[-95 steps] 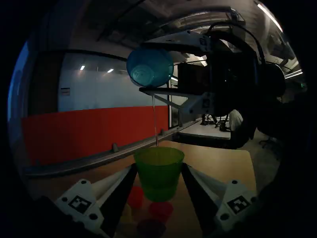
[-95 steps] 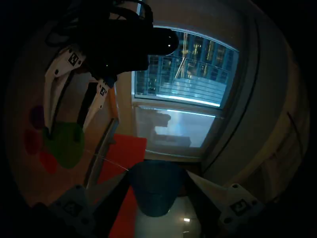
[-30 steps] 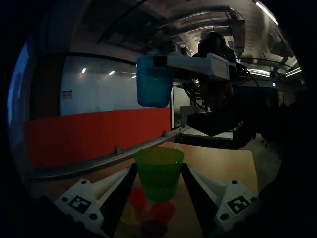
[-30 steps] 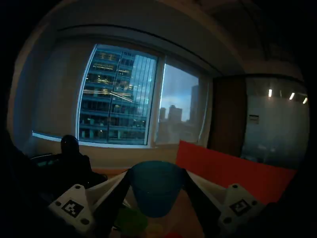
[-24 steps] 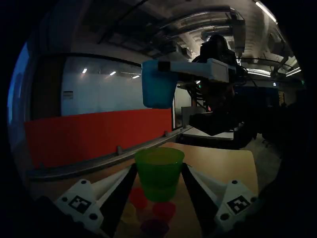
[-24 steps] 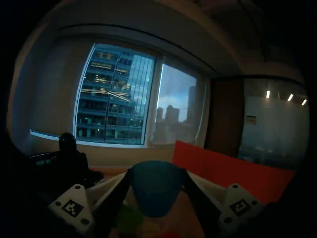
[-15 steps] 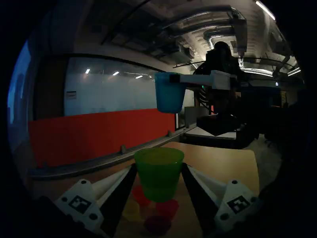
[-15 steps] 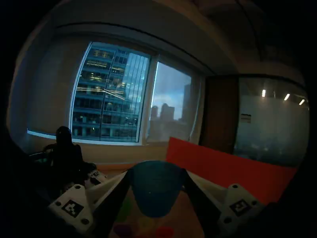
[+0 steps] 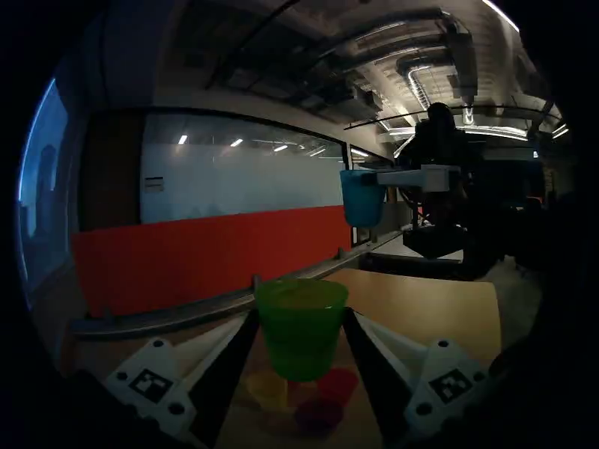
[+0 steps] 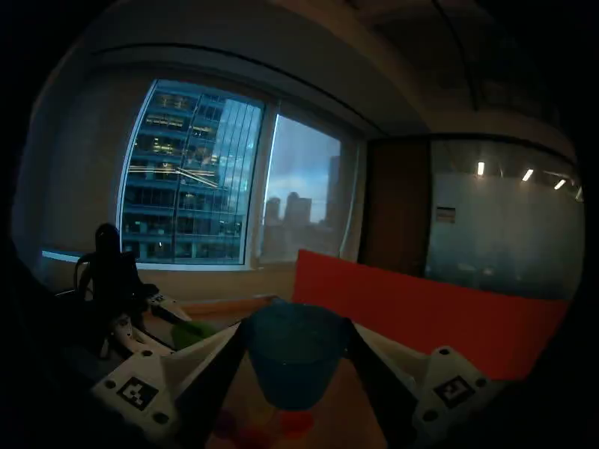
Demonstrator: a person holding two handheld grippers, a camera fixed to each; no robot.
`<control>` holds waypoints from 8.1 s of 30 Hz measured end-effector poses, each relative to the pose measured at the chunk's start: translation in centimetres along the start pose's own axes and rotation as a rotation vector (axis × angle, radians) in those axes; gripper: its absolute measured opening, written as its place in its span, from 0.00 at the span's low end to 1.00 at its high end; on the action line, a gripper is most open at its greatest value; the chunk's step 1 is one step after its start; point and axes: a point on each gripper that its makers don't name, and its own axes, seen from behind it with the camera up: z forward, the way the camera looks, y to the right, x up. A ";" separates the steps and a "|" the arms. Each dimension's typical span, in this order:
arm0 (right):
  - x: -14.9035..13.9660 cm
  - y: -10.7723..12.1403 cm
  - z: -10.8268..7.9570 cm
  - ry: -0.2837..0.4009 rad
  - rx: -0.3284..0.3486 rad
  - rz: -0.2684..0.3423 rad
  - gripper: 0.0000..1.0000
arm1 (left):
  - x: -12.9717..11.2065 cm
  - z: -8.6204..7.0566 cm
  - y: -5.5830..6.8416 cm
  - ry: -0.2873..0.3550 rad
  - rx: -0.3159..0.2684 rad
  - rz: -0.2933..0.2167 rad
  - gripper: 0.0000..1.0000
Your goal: Pour water
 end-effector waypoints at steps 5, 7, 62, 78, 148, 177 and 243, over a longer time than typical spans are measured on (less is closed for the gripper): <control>-1.3 1.1 -1.0 -0.012 -0.022 -0.003 0.92 | 0.0 -0.4 -0.7 0.001 0.021 0.004 0.81; -1.7 1.5 -1.4 -0.015 -0.032 -0.001 0.93 | 0.0 -0.6 -1.0 0.002 0.029 0.003 0.81; -18.7 2.1 -1.5 -0.371 0.036 0.032 0.93 | -10.9 -3.0 -6.1 -0.252 0.121 -0.019 0.81; -23.8 1.4 -1.7 -0.495 0.067 0.030 0.93 | -14.2 -3.4 -6.4 -0.321 0.123 -0.024 0.81; -35.6 -0.1 -2.3 -0.645 0.069 0.070 0.94 | -25.1 -2.8 -4.0 -0.596 0.005 -0.020 0.82; -37.6 -1.5 -3.2 -0.663 0.067 0.070 0.95 | -25.3 -3.0 -4.2 -0.608 0.002 -0.032 0.82; -37.9 -0.9 -10.6 -0.681 -0.030 0.061 0.99 | -23.7 -7.5 -5.7 -0.653 0.112 0.009 0.94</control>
